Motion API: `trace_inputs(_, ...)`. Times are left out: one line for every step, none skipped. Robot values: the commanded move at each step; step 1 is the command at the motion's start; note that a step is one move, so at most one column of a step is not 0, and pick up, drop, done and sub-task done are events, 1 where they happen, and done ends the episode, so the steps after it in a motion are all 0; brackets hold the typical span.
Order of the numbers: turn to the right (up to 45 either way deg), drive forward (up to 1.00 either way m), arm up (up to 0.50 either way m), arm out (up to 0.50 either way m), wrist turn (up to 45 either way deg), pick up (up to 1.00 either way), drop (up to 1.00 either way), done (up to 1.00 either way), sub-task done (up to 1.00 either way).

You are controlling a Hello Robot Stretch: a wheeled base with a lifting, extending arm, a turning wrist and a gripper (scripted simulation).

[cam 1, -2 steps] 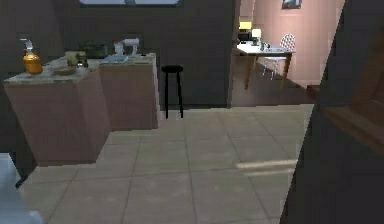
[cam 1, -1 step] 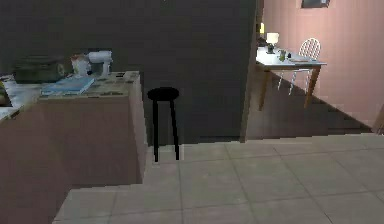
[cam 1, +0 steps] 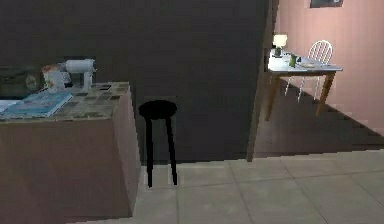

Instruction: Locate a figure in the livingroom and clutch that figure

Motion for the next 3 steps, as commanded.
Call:
trace_inputs(33.0, 0.0, 0.0, 0.0, 0.0, 0.0, 0.0, 0.0, 0.0)
trace_inputs(0.0, 1.0, 0.0, 0.0, 0.0, 0.0, 0.0, 0.0, 0.0)
trace_inputs(3.0, 0.0, 0.0, 0.0, 0.0, 0.0, 0.0, 0.0, 0.0)
